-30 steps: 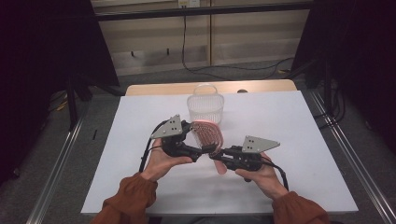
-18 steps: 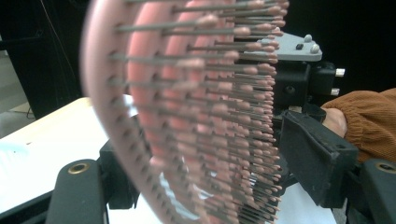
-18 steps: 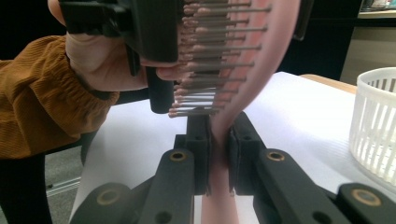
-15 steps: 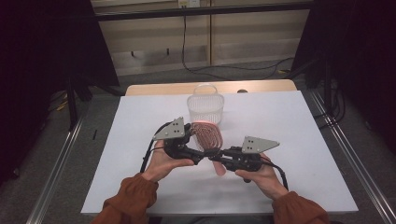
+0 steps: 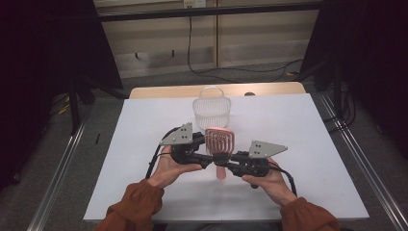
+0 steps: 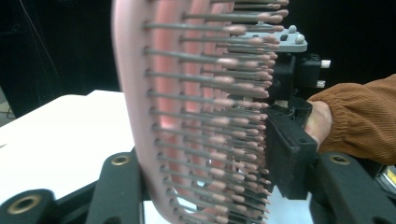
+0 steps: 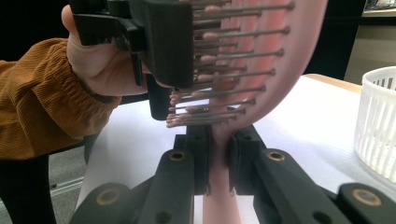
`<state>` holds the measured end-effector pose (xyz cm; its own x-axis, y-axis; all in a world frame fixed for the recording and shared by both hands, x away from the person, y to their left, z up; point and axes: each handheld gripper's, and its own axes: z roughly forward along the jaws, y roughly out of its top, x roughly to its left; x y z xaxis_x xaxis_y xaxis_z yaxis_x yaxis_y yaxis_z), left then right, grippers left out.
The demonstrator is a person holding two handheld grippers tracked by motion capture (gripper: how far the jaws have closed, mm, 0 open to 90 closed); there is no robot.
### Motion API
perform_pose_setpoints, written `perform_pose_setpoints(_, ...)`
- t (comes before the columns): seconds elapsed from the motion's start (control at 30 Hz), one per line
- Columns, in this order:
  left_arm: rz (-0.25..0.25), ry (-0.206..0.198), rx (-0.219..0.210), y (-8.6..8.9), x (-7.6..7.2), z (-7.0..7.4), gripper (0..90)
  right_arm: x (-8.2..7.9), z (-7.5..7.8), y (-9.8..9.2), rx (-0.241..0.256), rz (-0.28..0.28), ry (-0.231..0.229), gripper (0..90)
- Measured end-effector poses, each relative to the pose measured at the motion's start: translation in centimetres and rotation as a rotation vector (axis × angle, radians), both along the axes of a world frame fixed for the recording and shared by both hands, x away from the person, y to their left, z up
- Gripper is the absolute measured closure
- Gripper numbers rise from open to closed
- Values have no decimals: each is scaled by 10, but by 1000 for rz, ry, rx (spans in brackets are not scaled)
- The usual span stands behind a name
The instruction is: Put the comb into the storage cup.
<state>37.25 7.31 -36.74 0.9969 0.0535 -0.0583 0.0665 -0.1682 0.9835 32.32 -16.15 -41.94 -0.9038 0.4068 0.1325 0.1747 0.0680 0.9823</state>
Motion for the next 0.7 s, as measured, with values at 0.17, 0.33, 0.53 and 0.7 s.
perform_pose_setpoints(0.17,-13,10,-8,-2,0,0,532,1,0,-1,10,-2,-1,806)
perform_pose_setpoints(0.33,-5,25,-24,-3,-2,1,571,1,1,-2,13,-8,-5,790)
perform_pose_setpoints(0.53,-6,31,-41,-3,-4,5,635,1,4,-3,27,-20,-12,760)
perform_pose_setpoints(0.7,8,43,-43,-4,-5,6,639,0,5,-2,27,-31,-19,754)
